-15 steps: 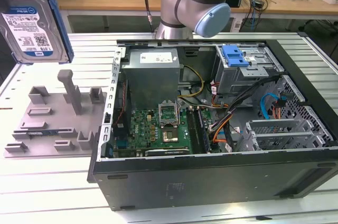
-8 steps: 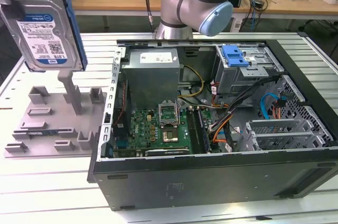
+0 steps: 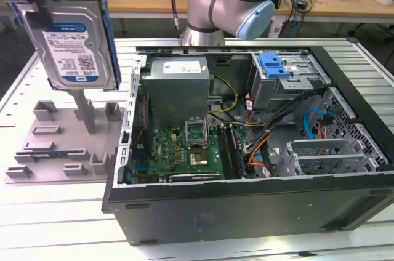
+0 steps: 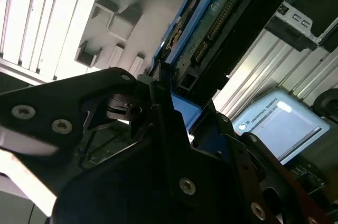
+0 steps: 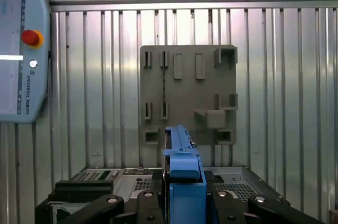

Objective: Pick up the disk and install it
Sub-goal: 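Pick up the disk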

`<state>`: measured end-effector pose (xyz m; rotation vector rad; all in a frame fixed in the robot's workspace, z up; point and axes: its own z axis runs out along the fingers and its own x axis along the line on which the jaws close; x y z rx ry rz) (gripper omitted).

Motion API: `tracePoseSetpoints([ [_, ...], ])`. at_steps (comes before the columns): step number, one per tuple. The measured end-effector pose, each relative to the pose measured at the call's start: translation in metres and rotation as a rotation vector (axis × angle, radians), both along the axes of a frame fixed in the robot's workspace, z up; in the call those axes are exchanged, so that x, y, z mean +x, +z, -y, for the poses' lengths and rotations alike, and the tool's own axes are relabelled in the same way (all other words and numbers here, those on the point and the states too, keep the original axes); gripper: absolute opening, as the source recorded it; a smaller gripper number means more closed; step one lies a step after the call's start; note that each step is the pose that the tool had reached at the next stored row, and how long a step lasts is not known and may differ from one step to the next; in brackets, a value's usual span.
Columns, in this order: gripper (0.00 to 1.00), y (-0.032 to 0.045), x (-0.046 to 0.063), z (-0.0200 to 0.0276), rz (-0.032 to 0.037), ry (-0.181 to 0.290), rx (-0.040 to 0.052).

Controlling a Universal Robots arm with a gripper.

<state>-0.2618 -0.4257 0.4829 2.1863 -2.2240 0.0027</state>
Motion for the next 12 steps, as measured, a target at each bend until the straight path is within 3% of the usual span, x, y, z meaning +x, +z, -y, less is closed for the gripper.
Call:
tracePoseSetpoints([
  [5, 0.36, 0.0002, 0.018, 0.009, -0.0056, 0.0, 0.0001],
  [12, 0.36, 0.0008, 0.053, 0.0276, -0.0173, 0.001, 0.0001],
])
